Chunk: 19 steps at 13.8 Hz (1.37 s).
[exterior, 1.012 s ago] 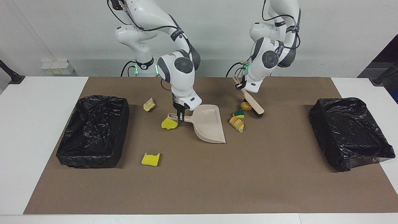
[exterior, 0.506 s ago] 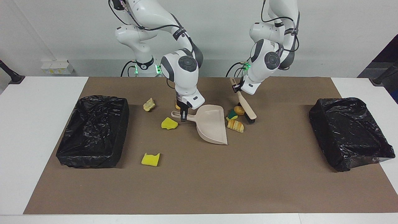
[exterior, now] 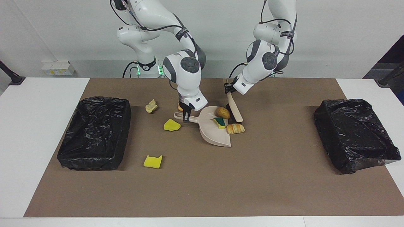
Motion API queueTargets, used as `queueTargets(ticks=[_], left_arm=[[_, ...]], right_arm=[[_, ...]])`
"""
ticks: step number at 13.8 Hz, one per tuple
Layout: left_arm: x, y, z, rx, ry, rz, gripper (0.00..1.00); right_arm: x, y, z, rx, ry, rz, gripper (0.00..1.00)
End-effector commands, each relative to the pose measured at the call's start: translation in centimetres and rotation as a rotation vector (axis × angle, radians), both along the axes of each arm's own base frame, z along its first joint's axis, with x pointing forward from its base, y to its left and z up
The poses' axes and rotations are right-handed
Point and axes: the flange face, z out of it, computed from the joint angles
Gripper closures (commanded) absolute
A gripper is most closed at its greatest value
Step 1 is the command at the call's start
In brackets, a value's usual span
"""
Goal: Sweep and dump trash in bin
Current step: 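Sweep the crusts and sponge into the dustpan with the left gripper's brush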
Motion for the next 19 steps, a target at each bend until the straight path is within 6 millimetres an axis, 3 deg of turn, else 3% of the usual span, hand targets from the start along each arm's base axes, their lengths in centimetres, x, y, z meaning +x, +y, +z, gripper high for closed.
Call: queueTargets(ticks=[1,3,5,6,8,10,14,16,19], left_arm=[[1.0,1.6,0.7,0.07,0.016,-0.002,1.0],[2.4,4.4,0.9,0.14,0.012,-0.003,1.0],[4.5,8.2,2.5,0.17,0.007,0.034,1.0],[4.8,8.9,2.7,0.182,0.006,0.034,1.0],[5.4,10.1,1.3,0.215,-0.011,0.013,1.0],[7.1,12.0,-1.6,0.247,0.007,-0.031,1.0],[9.8,10.7,-6.3,0.213,-0.03,-0.157,1.0],[9.5,9.6,-6.5,0.188,-0.049,-0.217,1.0],[7.4,6.9,-6.5,0.148,-0.052,-0.367,1.0]], right_arm=[[-0.2,-0.7,1.1,0.012,-0.01,-0.04,1.0],[-0.2,-0.7,1.1,0.013,-0.01,-0.048,1.0],[-0.7,-0.9,2.0,-0.002,0.0,-0.107,1.0],[-0.8,-1.3,2.3,-0.012,0.01,-0.111,1.0],[-0.7,-1.7,2.2,-0.013,0.013,-0.108,1.0],[-0.6,-1.6,2.2,-0.004,0.002,-0.122,1.0],[-0.7,-1.3,2.3,-0.006,0.018,-0.082,1.0],[-0.7,-1.0,1.6,-0.027,0.018,-0.047,1.0],[-0.4,-1.1,1.1,-0.066,0.007,0.012,1.0]])
